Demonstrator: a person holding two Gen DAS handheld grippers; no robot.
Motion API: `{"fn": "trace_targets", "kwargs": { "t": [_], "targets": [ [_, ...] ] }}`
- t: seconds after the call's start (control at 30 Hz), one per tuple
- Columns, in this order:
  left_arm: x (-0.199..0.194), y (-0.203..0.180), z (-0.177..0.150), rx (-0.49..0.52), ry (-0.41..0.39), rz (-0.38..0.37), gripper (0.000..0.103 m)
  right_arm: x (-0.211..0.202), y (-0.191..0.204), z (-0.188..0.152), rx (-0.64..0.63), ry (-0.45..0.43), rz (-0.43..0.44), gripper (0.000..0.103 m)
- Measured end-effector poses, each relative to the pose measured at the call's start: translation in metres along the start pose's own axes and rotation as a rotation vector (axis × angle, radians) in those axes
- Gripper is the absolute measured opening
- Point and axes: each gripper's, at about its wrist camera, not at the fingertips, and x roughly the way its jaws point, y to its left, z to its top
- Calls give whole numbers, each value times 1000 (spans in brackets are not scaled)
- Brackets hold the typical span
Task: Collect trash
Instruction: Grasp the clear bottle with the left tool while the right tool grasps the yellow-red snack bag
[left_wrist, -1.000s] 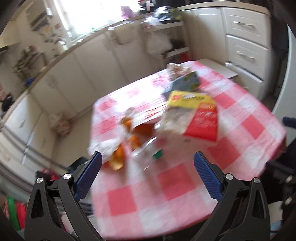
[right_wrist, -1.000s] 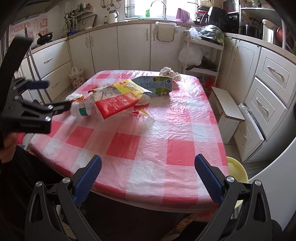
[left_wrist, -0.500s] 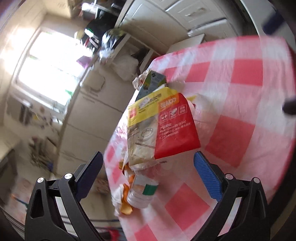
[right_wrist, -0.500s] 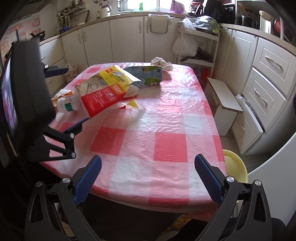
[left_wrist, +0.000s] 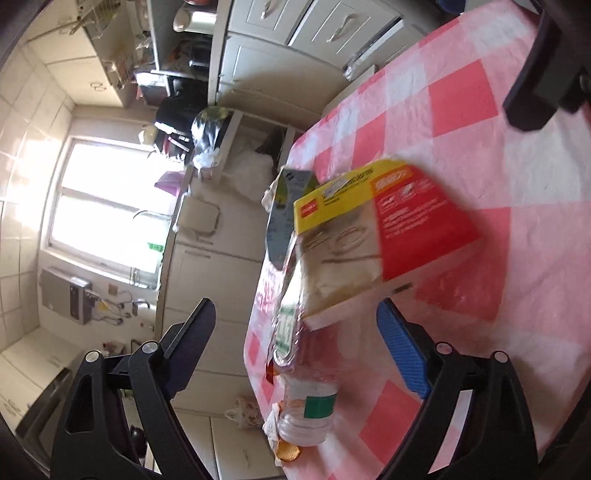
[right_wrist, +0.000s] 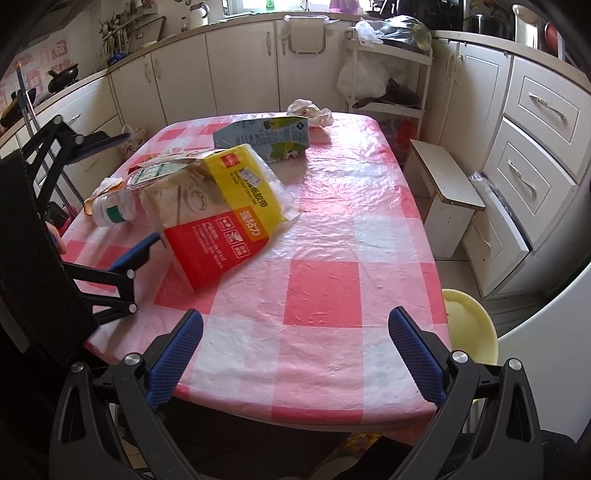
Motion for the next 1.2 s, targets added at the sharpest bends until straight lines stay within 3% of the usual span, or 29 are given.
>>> {"fn": "trace_targets", "kwargs": {
  "t": [0.2,0.33,0.47,0.53,0.67,0.73,0.87,1.0,1.2],
  "targets": [
    [13,67,-24,-385,108,-213,86,2,9,10,-20,-31,41,96],
    [30,105,-47,-648,155,-373,86,12,47,27,-169,-56,66,96],
    [56,113,-61,-756,201,-492,86,42,75,46,-293,-46,45,96],
    [64,106,-63,-779,233,-519,86,59,77,52,-298,-21,55,93],
    [75,103,-62,-808,249,-574,86,79,63,56,-224,24,105,45],
    [81,101,-58,-809,260,-599,86,77,59,56,-207,19,122,31],
    [83,97,-55,-835,275,-715,68,63,52,54,-185,-15,157,11],
    [78,92,-48,-832,255,-775,63,48,45,47,-147,-28,188,7],
    [83,84,-26,-782,262,-711,63,33,36,42,-115,-43,219,5]
  ]
}}
